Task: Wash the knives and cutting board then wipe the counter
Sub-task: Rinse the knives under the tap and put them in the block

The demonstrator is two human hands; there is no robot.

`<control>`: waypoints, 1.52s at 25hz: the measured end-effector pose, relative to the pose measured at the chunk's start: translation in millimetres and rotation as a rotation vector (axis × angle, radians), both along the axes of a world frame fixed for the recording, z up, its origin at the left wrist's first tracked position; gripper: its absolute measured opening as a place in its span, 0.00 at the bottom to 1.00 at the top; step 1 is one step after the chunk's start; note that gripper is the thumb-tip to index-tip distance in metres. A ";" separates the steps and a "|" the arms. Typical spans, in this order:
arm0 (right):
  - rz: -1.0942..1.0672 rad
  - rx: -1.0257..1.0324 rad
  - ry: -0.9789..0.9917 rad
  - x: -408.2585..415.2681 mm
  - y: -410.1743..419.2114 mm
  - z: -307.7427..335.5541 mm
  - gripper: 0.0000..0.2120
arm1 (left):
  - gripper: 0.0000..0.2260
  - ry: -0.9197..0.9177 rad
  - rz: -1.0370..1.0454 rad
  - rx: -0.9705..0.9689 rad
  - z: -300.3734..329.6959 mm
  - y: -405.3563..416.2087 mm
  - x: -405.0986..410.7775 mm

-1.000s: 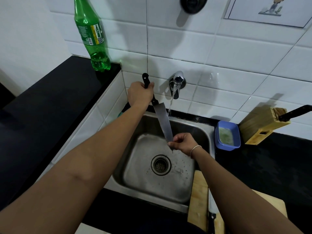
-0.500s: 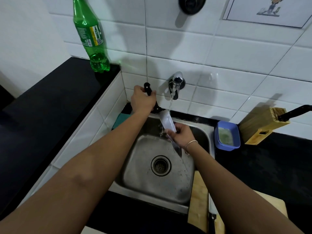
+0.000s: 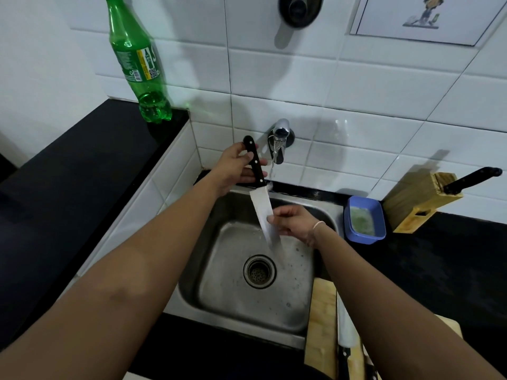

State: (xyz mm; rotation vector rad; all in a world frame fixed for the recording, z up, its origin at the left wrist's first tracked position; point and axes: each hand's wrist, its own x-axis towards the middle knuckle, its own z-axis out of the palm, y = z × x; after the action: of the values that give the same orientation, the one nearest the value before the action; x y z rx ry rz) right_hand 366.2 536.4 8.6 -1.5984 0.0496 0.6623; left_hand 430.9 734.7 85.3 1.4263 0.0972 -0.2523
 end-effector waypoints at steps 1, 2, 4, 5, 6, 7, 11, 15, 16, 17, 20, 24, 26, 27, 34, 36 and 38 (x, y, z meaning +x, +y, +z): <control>-0.075 -0.055 -0.074 5.5 7.4 2.8 0.07 | 0.10 0.006 0.004 -0.012 -1.9 -3.7 -2.6; -0.149 -0.095 -0.154 11.6 14.4 5.5 0.11 | 0.10 0.012 0.018 -0.022 -4.0 -8.5 -4.7; -0.277 -0.137 -0.300 22.2 26.8 12.6 0.15 | 0.09 0.025 0.043 -0.060 -7.1 -19.3 -8.1; -0.318 -0.144 -0.335 25.4 31.5 13.9 0.15 | 0.09 0.029 0.051 -0.079 -7.3 -24.1 -9.7; -0.343 -0.141 -0.349 26.5 34.5 13.5 0.15 | 0.09 0.031 0.057 -0.091 -6.7 -27.5 -11.1; -0.350 -0.134 -0.357 24.8 35.5 12.7 0.14 | 0.09 0.031 0.049 -0.095 -5.7 -29.9 -13.1; -0.202 -0.150 -0.373 13.0 25.2 1.2 0.05 | 0.09 -0.012 -0.288 0.008 -4.2 -22.3 -27.0; -0.113 -0.187 -0.426 9.0 17.7 3.0 0.12 | 0.11 -0.046 -0.477 -0.017 -4.4 -9.0 -33.7; -0.126 -0.187 -0.421 10.9 19.3 4.1 0.14 | 0.10 -0.035 -0.390 -0.059 -3.7 -8.9 -32.9; -0.151 -0.196 -0.415 12.5 22.2 6.7 0.15 | 0.08 -0.026 -0.257 -0.065 -3.2 -11.4 -30.3; -0.277 -0.268 -0.462 21.0 30.4 16.0 0.19 | 0.06 -0.064 0.164 0.227 0.4 -23.7 -15.3; -0.367 -0.324 -0.532 19.9 34.6 23.8 0.21 | 0.13 -0.230 0.285 0.555 11.0 -26.4 -2.3; -0.338 -0.332 -0.519 11.2 27.3 16.6 0.24 | 0.13 -0.211 0.341 0.472 12.6 -22.9 2.2; -0.292 -0.331 -0.500 6.2 22.0 13.3 0.22 | 0.12 -0.179 0.361 0.419 11.2 -21.3 3.0; -0.063 -0.515 -0.476 5.7 9.4 4.4 0.10 | 0.08 -0.214 0.328 0.428 -1.7 -32.6 -6.1; -0.151 -0.575 -0.512 6.9 16.3 0.3 0.22 | 0.06 -0.240 0.298 0.427 2.5 -36.5 -7.8; -0.192 -0.617 -0.540 7.4 21.5 -2.2 0.26 | 0.05 -0.262 0.255 0.437 3.9 -38.8 -8.7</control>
State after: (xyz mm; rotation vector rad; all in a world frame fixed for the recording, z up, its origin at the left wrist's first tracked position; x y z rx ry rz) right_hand 373.5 558.0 6.4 -2.2876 0.0062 0.0368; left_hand 422.2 696.0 89.2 1.8481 0.1234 0.1793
